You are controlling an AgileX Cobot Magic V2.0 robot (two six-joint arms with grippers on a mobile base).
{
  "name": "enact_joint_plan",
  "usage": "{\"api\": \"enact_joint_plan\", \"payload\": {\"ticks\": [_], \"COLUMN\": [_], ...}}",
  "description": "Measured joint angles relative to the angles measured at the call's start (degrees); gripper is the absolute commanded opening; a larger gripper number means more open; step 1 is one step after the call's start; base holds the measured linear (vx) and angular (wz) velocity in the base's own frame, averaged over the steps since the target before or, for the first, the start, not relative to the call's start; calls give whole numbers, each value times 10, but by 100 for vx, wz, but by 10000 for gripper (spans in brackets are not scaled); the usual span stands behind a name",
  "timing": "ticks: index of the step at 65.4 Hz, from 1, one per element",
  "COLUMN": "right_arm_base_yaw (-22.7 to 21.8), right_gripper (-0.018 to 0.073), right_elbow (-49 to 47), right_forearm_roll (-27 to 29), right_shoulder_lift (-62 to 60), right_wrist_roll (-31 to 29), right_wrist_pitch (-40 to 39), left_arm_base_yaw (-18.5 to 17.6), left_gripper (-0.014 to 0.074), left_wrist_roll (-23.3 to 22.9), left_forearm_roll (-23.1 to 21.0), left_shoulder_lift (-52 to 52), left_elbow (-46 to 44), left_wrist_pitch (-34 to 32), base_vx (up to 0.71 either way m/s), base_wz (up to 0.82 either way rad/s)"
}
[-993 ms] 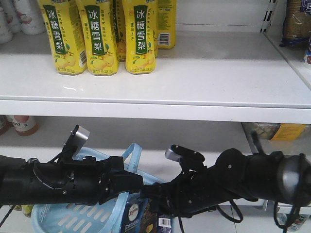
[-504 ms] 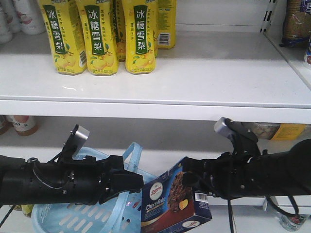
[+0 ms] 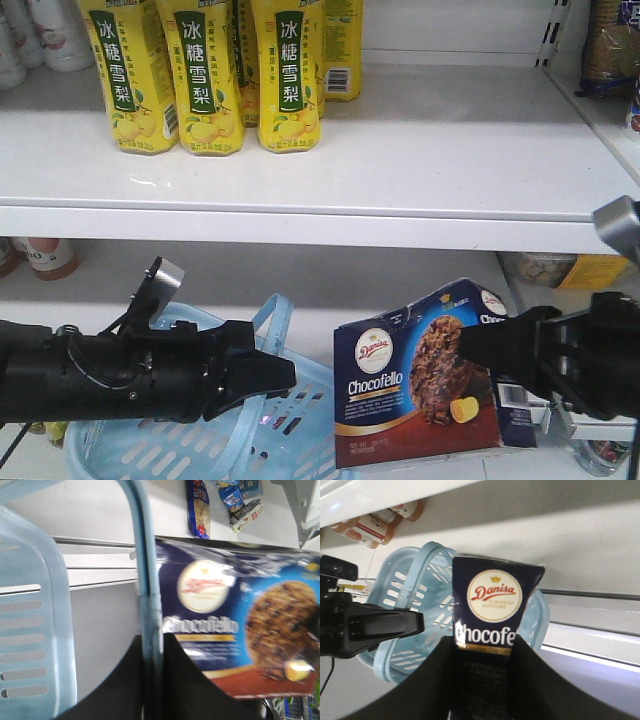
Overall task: Left arm holds basket, right arm returns cookies
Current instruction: 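Lift the cookie box out of the basket with the right gripper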
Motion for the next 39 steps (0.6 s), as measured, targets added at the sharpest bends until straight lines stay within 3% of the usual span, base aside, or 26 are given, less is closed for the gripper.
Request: {"api": "enact_joint_plan", "payload": {"ticks": [24, 39], "right_arm_base_yaw": [-11, -11], "right_gripper": [230, 230], "right_elbow": [-83, -157], "right_forearm_roll": [-32, -100], "right_shoulder_lift": [-123, -124], "right_wrist_roll": [0, 23], "right_wrist_pitch": [46, -39], "left_arm_base_yaw": [0, 0], "left_gripper": [-6, -6], "left_wrist_roll": [0, 0], "left_forearm_roll": [0, 0], "left_shoulder_lift": [0, 0], "left_elbow": [0, 0], "left_wrist_pitch": [0, 0], "base_vx": [0, 0], "base_wz": [0, 0]}}
